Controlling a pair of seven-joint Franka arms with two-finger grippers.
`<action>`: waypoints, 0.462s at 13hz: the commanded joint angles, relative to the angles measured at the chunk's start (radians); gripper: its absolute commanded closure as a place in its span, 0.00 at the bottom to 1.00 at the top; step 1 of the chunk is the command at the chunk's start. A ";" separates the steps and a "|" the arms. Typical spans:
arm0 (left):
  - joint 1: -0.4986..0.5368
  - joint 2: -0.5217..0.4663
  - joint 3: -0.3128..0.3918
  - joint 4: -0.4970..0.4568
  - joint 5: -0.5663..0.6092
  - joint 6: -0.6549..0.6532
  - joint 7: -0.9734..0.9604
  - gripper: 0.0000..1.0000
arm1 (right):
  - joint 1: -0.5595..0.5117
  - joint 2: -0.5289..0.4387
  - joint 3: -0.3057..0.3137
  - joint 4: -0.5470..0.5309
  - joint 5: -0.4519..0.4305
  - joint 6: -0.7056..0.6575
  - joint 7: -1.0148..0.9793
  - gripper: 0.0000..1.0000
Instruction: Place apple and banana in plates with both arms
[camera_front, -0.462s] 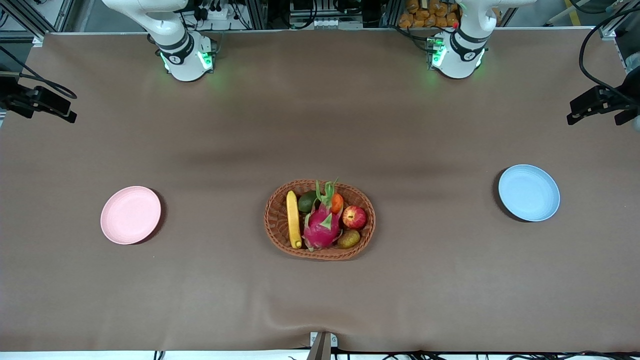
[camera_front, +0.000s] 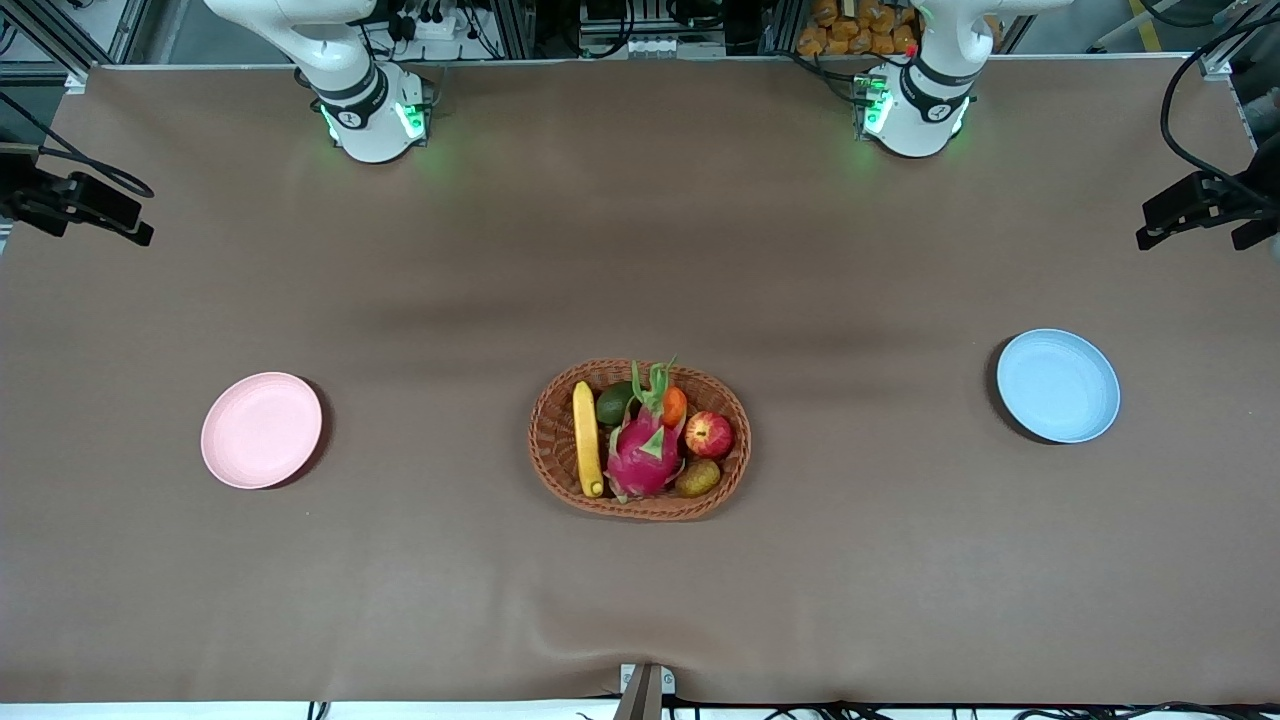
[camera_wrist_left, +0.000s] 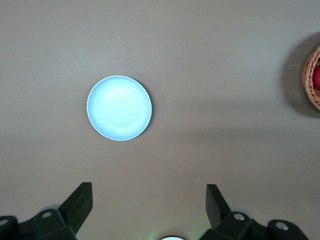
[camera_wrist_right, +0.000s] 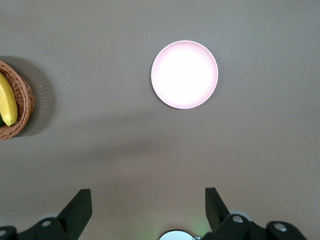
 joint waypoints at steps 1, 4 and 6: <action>0.023 0.002 -0.009 -0.002 0.015 -0.006 -0.003 0.00 | -0.004 -0.020 0.003 -0.012 -0.012 0.003 -0.009 0.00; 0.020 0.014 -0.011 0.002 0.014 -0.021 0.002 0.00 | -0.004 -0.020 0.003 -0.012 -0.012 0.003 -0.009 0.00; 0.004 0.026 -0.015 0.001 0.002 -0.023 0.002 0.00 | -0.004 -0.020 0.003 -0.012 -0.012 0.003 -0.009 0.00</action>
